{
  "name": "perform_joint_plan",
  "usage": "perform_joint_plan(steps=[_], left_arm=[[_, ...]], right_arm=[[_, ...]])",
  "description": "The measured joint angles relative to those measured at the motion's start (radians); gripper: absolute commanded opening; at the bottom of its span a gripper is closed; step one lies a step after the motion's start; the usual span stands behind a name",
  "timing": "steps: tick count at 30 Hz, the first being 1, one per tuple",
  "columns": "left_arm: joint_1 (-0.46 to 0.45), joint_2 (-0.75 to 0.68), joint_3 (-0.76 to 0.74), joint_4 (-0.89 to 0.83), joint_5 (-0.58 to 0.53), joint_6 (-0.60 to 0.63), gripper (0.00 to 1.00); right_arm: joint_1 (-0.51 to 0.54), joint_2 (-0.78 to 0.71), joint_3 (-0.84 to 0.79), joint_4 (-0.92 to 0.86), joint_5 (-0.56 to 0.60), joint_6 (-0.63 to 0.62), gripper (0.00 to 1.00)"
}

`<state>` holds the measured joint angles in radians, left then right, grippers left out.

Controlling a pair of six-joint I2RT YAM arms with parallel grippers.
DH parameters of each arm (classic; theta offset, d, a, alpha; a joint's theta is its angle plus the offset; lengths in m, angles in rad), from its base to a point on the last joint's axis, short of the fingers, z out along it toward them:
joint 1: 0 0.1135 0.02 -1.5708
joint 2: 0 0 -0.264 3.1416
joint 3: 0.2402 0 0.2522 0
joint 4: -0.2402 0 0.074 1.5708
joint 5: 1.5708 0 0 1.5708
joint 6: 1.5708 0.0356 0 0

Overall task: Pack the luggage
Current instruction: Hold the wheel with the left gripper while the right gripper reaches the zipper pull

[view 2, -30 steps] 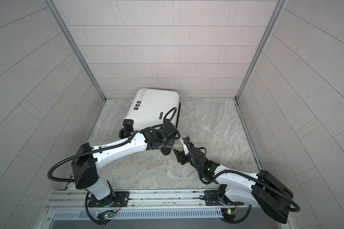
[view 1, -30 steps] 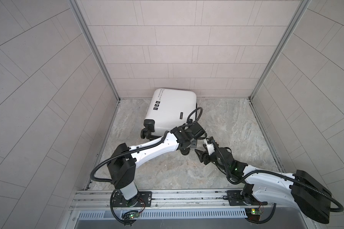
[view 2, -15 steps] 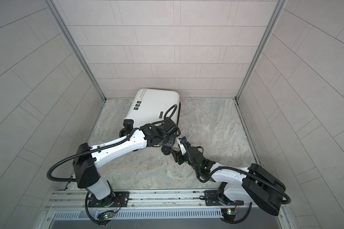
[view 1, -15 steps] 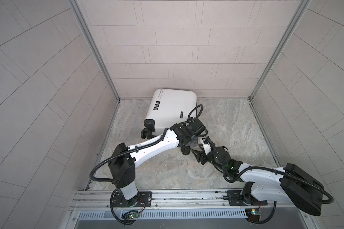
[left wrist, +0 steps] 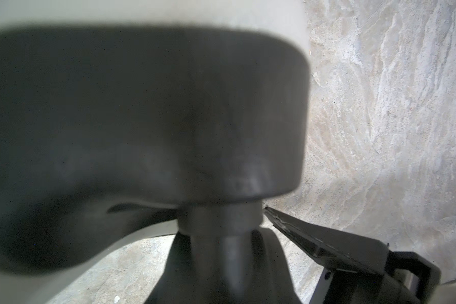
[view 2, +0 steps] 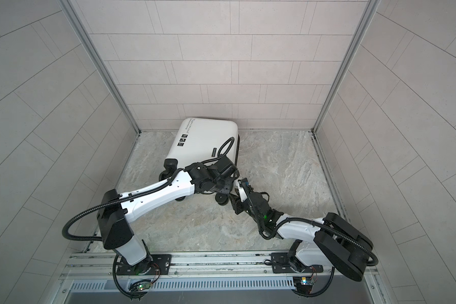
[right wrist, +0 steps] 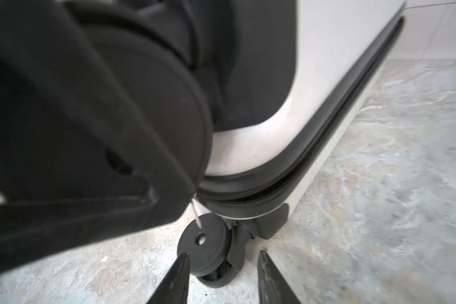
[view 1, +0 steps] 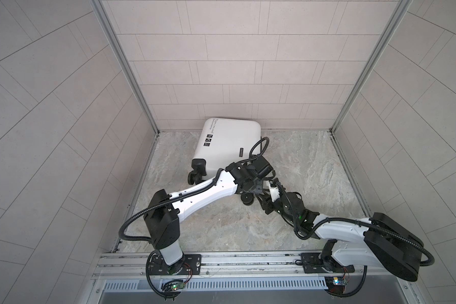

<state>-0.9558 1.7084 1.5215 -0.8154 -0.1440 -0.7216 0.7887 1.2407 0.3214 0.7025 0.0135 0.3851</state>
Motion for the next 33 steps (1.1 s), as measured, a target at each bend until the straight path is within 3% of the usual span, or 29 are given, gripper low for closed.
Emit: perform_joint_plan(steps=[9, 13, 18, 23, 33], left_arm=[[0.028, 0.034, 0.047, 0.016, 0.056, 0.0, 0.0], [0.047, 0.051, 0.068, 0.023, 0.079, 0.007, 0.0], [0.064, 0.065, 0.093, 0.032, 0.103, 0.014, 0.0], [0.073, 0.071, 0.097, 0.045, 0.13, 0.008, 0.0], [0.092, 0.08, 0.098, 0.053, 0.174, 0.0, 0.0]], right_arm=[[-0.02, -0.224, 0.048, -0.18, 0.111, -0.053, 0.55], [-0.022, -0.236, 0.131, -0.292, 0.099, -0.116, 0.53], [-0.022, -0.244, 0.065, -0.263, 0.077, -0.156, 0.51], [-0.022, -0.153, -0.002, -0.185, 0.07, -0.18, 0.48], [-0.031, 0.106, 0.035, 0.034, 0.02, -0.174, 0.43]])
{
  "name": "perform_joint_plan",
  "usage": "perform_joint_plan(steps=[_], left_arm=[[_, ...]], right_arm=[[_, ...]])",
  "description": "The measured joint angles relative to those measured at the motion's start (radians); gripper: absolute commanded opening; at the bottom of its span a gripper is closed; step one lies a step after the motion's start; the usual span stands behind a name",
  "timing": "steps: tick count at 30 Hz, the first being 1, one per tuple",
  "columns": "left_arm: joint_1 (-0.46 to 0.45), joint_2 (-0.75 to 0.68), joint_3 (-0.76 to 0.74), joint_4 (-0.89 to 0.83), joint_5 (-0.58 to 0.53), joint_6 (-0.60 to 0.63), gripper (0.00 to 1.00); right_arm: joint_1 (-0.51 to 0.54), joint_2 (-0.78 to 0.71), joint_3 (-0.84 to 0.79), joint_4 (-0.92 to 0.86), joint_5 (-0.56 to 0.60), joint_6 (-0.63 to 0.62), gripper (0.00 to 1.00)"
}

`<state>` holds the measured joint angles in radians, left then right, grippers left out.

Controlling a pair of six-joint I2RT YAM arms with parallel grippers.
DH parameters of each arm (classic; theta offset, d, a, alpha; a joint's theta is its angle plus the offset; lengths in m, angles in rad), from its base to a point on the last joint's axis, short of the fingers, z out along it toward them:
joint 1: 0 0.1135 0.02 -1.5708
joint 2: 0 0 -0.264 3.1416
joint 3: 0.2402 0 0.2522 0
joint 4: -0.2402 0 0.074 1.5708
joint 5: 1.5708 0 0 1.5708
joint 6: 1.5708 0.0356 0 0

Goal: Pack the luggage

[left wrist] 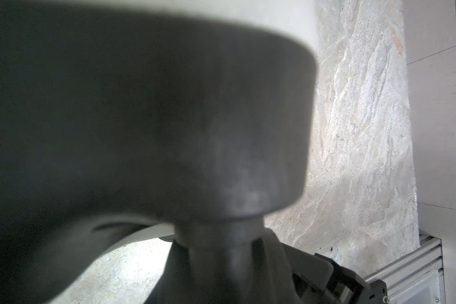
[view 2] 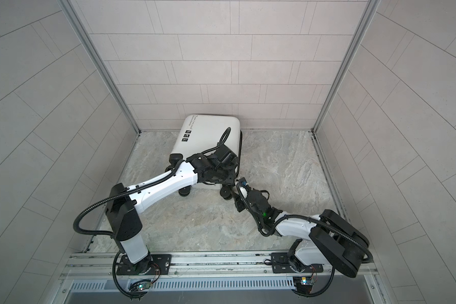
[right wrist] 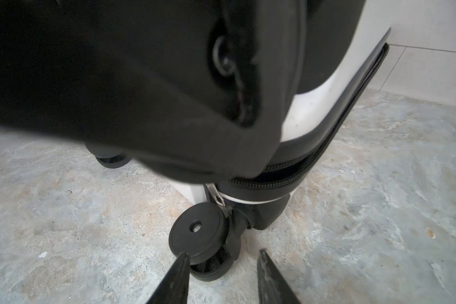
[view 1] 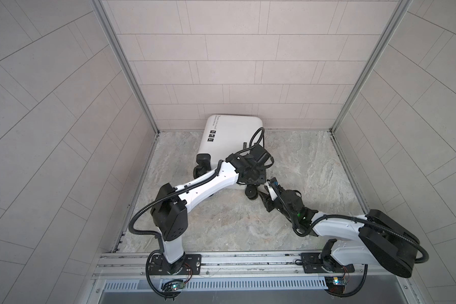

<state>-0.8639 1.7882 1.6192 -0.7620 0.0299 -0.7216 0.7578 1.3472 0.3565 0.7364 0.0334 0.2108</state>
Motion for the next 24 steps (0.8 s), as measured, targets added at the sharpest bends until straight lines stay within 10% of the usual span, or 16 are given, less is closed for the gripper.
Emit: perform_joint_plan(steps=[24], left_arm=[[0.023, 0.0, 0.0, 0.021, 0.011, 0.013, 0.0]], right_arm=[[-0.105, 0.24, 0.041, 0.299, -0.22, 0.104, 0.45]])
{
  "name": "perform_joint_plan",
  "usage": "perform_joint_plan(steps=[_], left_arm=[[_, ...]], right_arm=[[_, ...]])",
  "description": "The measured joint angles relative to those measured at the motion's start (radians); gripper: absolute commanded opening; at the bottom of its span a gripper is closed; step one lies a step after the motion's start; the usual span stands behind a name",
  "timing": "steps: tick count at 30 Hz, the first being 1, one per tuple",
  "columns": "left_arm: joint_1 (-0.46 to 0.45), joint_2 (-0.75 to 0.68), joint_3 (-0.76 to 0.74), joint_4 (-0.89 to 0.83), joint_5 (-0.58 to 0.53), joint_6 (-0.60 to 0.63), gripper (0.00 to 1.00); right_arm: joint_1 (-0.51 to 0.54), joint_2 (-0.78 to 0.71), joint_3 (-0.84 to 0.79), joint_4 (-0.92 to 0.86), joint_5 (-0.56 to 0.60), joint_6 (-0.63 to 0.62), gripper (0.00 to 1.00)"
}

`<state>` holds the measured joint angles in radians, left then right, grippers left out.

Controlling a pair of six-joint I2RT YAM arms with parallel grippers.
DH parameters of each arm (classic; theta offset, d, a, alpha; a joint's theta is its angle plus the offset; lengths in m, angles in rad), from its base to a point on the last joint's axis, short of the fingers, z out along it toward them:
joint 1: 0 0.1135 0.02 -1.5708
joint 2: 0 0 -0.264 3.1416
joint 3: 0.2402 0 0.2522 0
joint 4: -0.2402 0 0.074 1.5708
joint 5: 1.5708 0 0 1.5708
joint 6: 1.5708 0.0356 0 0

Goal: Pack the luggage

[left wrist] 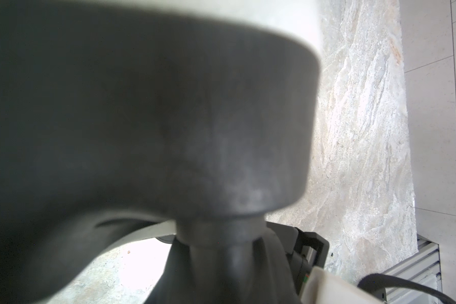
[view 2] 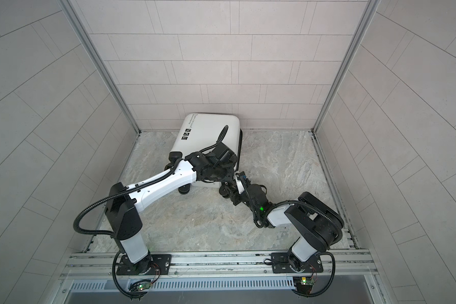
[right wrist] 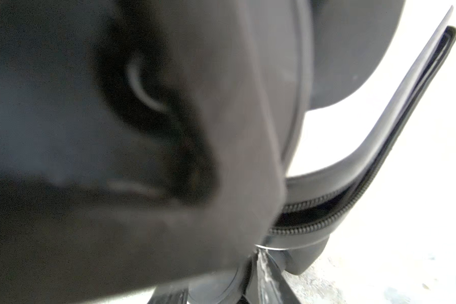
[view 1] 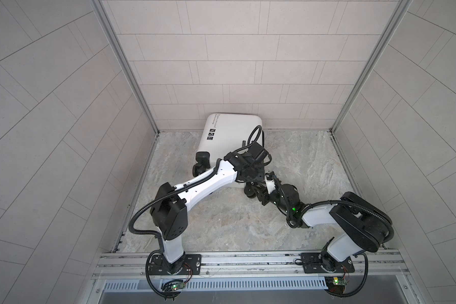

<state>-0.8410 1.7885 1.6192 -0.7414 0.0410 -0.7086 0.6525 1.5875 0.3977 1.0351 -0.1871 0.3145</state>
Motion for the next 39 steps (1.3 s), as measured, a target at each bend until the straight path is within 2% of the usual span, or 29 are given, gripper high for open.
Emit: perform_joint_plan(steps=[10, 21, 34, 39], left_arm=[[0.014, 0.0, 0.0, 0.024, -0.017, 0.002, 0.0], [0.024, 0.0, 0.0, 0.037, -0.036, 0.003, 0.0], [0.029, 0.0, 0.0, 0.042, -0.05, 0.002, 0.0], [0.031, 0.002, 0.0, 0.032, -0.048, 0.005, 0.0]], right_arm=[[-0.019, 0.05, 0.04, 0.047, -0.048, 0.028, 0.46], [-0.051, 0.119, 0.071, 0.125, -0.166, 0.074, 0.41], [-0.058, 0.166, 0.095, 0.178, -0.192, 0.106, 0.36], [-0.066, 0.203, 0.127, 0.19, -0.19, 0.145, 0.37]])
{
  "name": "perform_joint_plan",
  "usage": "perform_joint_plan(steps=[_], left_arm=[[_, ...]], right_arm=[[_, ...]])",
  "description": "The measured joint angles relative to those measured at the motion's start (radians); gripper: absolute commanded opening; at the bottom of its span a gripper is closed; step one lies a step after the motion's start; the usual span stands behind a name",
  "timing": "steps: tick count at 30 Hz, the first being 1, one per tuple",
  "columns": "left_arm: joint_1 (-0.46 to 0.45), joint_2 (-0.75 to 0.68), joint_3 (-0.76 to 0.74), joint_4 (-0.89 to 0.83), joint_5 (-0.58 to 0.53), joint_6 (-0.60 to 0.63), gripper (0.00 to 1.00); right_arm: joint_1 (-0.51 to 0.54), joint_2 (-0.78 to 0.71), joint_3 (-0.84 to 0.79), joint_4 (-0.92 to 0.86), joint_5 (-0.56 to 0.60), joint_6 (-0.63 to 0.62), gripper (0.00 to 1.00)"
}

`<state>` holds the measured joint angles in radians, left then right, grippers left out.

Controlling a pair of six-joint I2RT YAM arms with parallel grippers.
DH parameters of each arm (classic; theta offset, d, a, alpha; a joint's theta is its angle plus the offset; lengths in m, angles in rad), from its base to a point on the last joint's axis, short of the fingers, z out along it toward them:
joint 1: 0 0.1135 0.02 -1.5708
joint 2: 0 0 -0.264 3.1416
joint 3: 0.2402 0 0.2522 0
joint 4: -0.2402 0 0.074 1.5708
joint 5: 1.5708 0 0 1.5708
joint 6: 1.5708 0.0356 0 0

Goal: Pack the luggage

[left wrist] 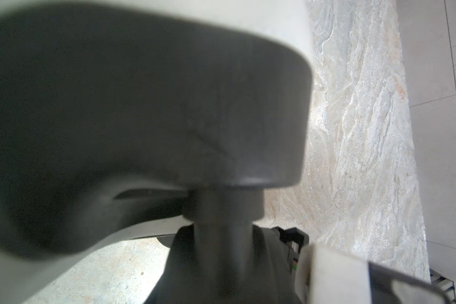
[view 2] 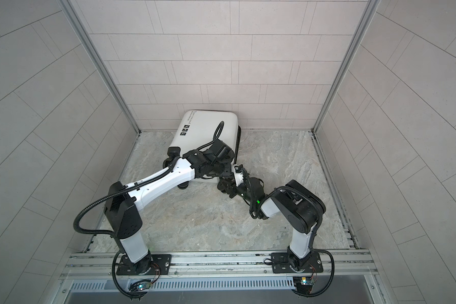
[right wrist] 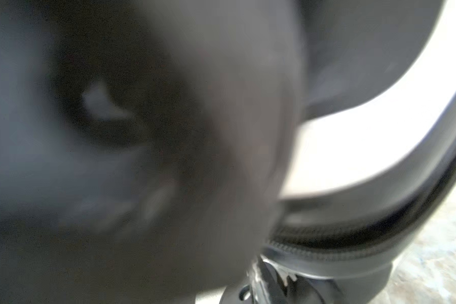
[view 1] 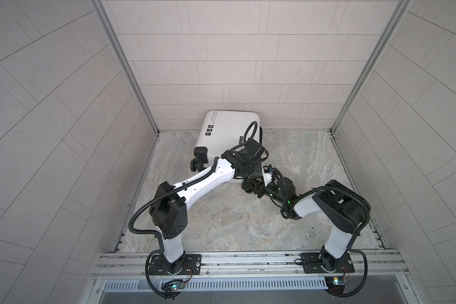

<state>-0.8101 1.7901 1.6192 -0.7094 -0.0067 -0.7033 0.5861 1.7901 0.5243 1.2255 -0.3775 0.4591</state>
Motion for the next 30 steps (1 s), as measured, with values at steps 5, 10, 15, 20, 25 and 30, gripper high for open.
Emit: perform_joint_plan(steps=[5, 10, 15, 20, 25, 30], left_arm=[[-0.001, 0.005, 0.0, 0.002, 0.004, 0.002, 0.0], [-0.001, 0.005, 0.0, 0.001, 0.0, 0.002, 0.0], [-0.001, 0.005, 0.0, 0.001, -0.005, 0.005, 0.0], [-0.001, 0.006, 0.0, 0.001, -0.005, 0.005, 0.0], [-0.002, 0.01, 0.008, 0.0, -0.007, 0.005, 0.0], [-0.005, 0.018, 0.013, 0.008, -0.004, 0.003, 0.0]], right_arm=[[-0.002, 0.002, 0.003, -0.003, 0.001, 0.023, 0.38], [-0.002, 0.023, 0.012, 0.014, -0.001, 0.035, 0.36], [-0.003, 0.054, 0.022, 0.042, 0.0, 0.06, 0.32], [-0.005, 0.082, 0.027, 0.074, 0.01, 0.087, 0.29], [-0.009, 0.118, 0.038, 0.126, 0.012, 0.121, 0.25], [-0.012, 0.146, 0.061, 0.147, 0.014, 0.141, 0.19]])
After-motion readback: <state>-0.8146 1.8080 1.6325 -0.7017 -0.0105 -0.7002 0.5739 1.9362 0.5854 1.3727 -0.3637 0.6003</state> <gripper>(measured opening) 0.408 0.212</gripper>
